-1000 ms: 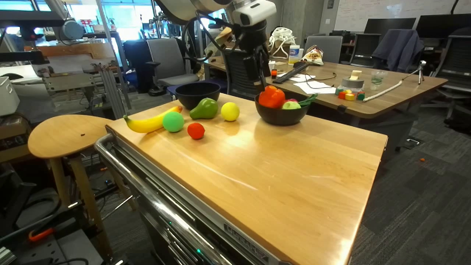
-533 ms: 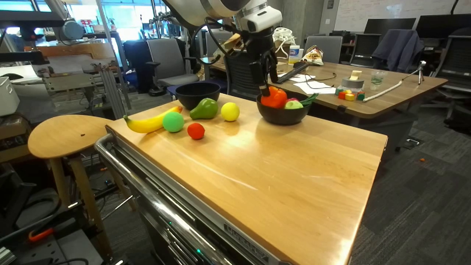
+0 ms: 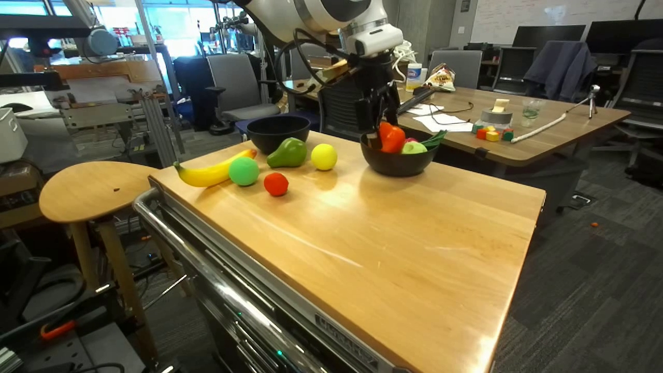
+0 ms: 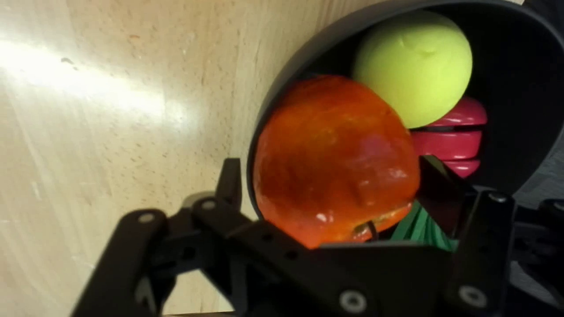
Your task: Take the fruit and vegetable toys out of the black bowls and put them on the counter
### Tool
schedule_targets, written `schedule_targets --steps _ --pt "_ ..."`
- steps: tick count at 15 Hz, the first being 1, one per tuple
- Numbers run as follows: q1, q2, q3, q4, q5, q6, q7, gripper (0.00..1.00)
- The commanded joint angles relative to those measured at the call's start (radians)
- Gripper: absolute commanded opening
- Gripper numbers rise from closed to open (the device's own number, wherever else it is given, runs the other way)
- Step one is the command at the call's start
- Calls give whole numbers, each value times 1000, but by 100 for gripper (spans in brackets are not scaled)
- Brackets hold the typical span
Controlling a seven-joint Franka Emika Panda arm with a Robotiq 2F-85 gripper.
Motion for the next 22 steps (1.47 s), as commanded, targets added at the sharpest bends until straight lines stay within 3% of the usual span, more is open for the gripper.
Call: schedule_targets --steps 1,2,3,7,11,15,19,22 --pt "11 28 -15 68 7 -76 35 68" --pt "8 27 -12 75 15 -96 37 59" --pt "6 25 -10 79 22 -110 43 57" --pt "-5 -18 0 61 48 -104 36 57" --pt "-19 -149 4 -9 68 -61 10 57" --pt "-78 -344 17 -123 174 -79 -105 57" --pt "-119 -496 24 -227 314 -150 -312 57" --pt "-116 -551 28 -286 323 -235 -410 57"
